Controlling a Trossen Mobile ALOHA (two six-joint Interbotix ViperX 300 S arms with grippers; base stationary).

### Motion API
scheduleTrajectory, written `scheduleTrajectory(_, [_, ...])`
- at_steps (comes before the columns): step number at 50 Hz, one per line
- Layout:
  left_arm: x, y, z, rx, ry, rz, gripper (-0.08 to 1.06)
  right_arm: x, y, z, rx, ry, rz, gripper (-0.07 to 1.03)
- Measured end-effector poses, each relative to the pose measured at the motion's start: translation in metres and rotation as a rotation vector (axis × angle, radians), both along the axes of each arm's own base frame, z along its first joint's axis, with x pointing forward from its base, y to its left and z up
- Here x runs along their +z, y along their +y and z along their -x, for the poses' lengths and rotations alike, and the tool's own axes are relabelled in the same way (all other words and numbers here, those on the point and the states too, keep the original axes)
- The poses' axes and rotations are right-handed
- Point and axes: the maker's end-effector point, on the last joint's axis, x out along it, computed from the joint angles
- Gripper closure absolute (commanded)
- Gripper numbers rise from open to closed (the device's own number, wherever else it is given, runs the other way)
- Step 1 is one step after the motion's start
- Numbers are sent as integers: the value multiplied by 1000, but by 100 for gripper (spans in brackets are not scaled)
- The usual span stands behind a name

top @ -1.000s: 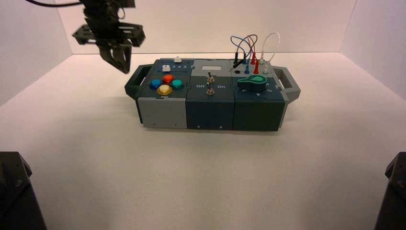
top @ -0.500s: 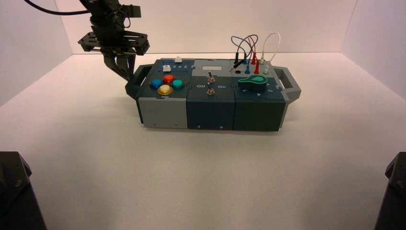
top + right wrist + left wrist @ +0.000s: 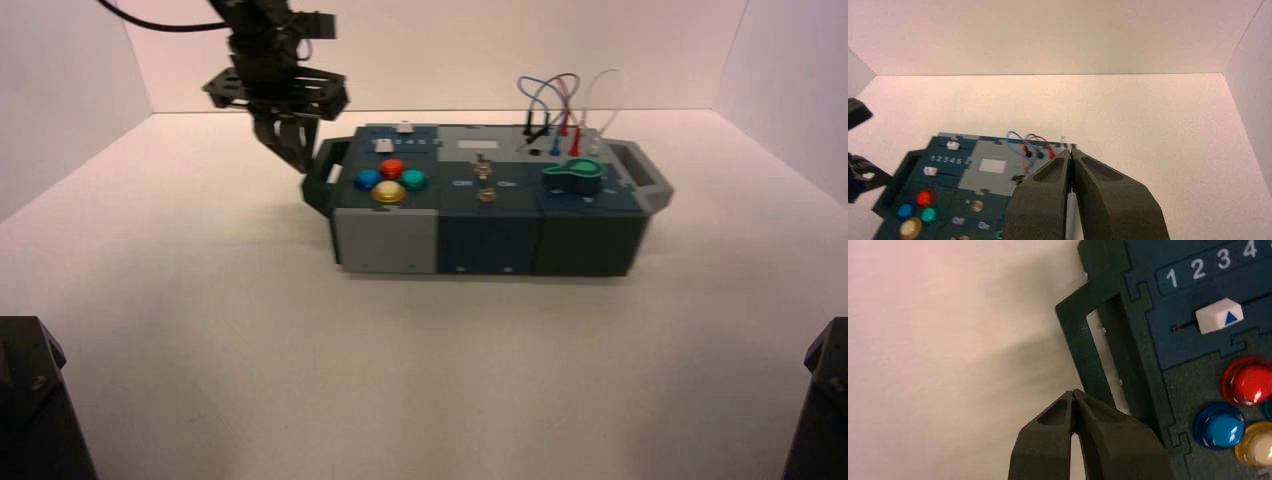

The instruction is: Move the box to the right.

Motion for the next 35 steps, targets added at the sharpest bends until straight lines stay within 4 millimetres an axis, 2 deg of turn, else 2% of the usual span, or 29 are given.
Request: scheduleTrajectory(35, [6, -86, 5, -154, 17, 39, 101, 0, 2, 0, 3, 1, -7, 99])
